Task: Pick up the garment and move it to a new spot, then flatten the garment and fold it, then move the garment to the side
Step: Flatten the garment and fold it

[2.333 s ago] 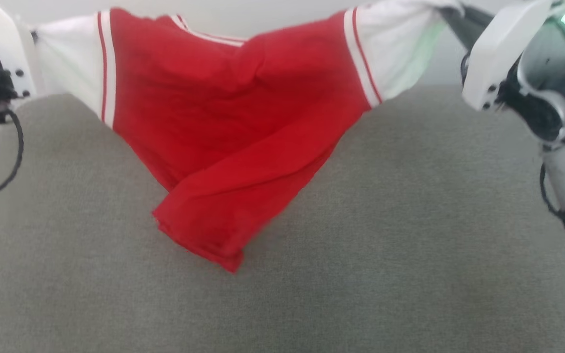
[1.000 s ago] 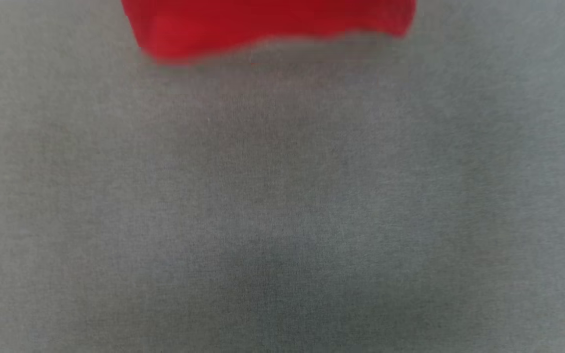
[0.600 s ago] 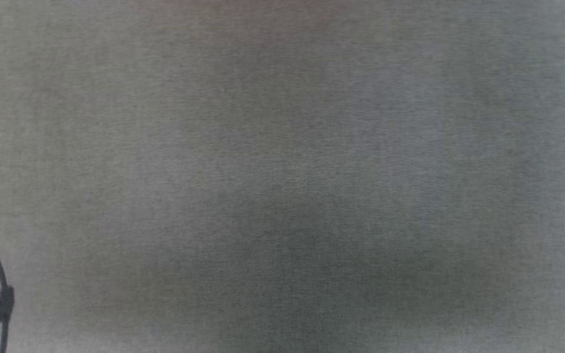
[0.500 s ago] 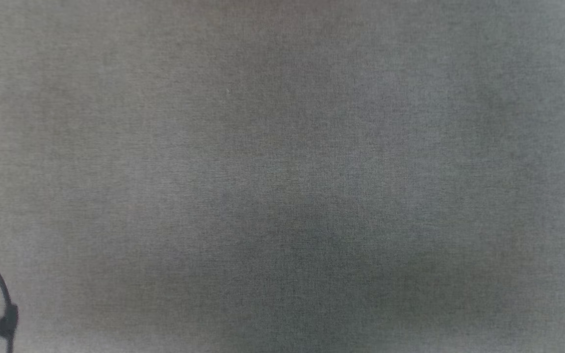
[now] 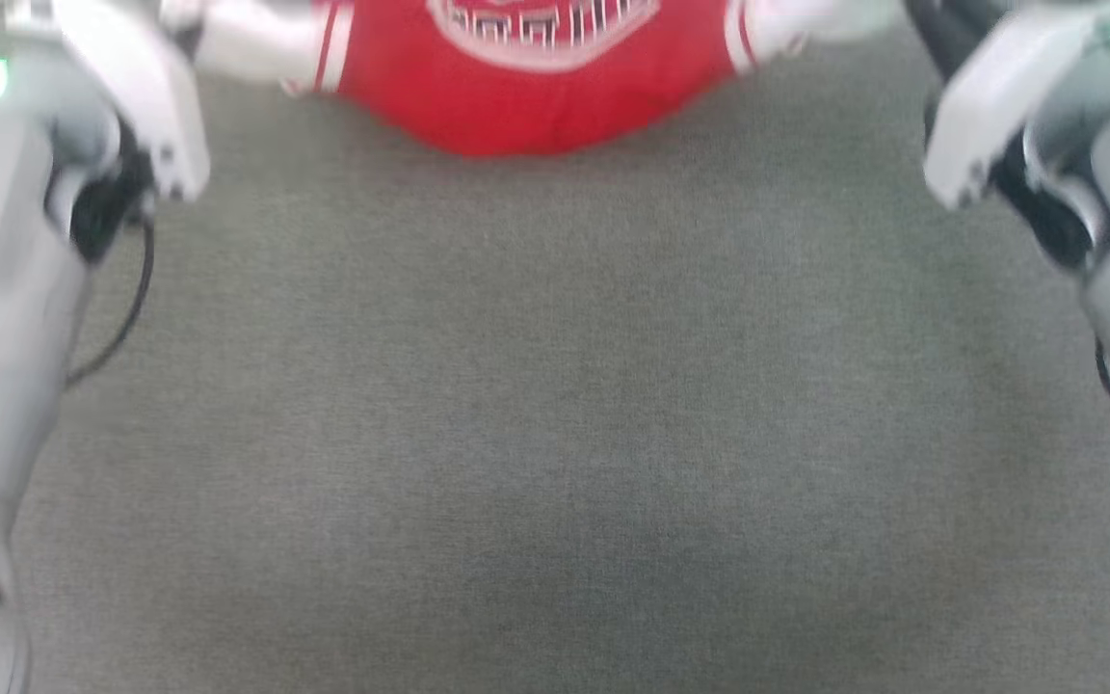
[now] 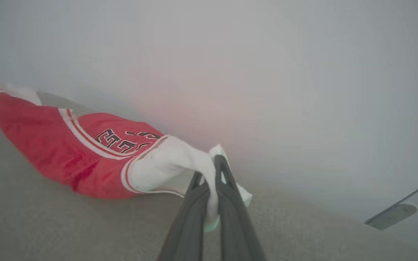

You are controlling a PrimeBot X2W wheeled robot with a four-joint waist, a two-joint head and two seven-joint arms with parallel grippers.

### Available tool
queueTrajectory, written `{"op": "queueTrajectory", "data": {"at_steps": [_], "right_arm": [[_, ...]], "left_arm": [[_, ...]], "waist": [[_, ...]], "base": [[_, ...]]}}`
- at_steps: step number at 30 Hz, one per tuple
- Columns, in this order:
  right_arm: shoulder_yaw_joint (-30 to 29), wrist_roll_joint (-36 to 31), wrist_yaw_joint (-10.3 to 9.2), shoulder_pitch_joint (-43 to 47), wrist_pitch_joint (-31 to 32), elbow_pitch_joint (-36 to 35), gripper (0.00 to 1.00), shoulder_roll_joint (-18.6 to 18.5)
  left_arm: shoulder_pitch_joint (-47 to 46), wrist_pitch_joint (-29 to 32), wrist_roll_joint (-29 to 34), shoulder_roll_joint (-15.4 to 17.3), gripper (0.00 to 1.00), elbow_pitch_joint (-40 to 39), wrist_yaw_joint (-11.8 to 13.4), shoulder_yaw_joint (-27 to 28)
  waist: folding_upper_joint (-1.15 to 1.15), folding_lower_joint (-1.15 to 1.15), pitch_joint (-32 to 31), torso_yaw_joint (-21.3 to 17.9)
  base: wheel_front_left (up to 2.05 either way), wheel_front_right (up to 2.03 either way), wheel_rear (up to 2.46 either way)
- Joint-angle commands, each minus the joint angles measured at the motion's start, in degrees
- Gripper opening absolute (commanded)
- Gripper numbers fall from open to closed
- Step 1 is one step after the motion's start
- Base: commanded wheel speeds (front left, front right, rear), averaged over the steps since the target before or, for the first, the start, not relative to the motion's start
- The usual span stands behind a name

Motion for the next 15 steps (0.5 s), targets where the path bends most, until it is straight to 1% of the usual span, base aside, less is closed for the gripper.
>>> {"op": "queueTrajectory", "data": {"at_steps": [1, 6, 8, 11, 15], "right_arm": [[0.83, 2.01, -0.01, 3.32, 1.67, -2.87, 0.00, -2.04], [1.63, 6.86, -0.01, 13.62, 6.89, -11.17, 0.00, -7.37], [1.37, 8.17, -0.01, 17.74, 9.19, -14.56, 0.00, -9.16], [0.27, 9.13, -0.01, 23.82, 11.99, -19.58, 0.00, -11.79], [-2.79, 9.82, -0.01, 31.98, 15.08, -25.25, 0.00, -14.23]], "left_arm": [[3.48, 1.86, -1.55, 1.35, 0.00, -2.21, -0.01, -0.47], [14.56, 6.30, -5.37, 6.18, 0.00, -9.42, -0.02, -0.96], [18.95, 7.68, -6.28, 8.09, 0.00, -13.04, 0.74, -1.15], [26.12, 9.04, -7.39, 11.14, 0.00, -19.76, 3.60, -0.85], [35.69, 10.86, -9.88, 15.38, 0.00, -30.94, 8.82, -0.04]], "waist": [[0.00, 0.00, -2.04, 0.54], [0.00, 0.00, -4.28, 0.61], [0.00, 0.00, -5.10, 0.63], [0.00, 0.00, -6.03, 0.50], [0.00, 0.00, -6.84, 0.27]], "base": [[0.00, 0.00, 0.00], [0.00, 0.00, 0.00], [0.00, 0.00, 0.00], [0.00, 0.00, 0.00], [0.00, 0.00, 0.00]]}}
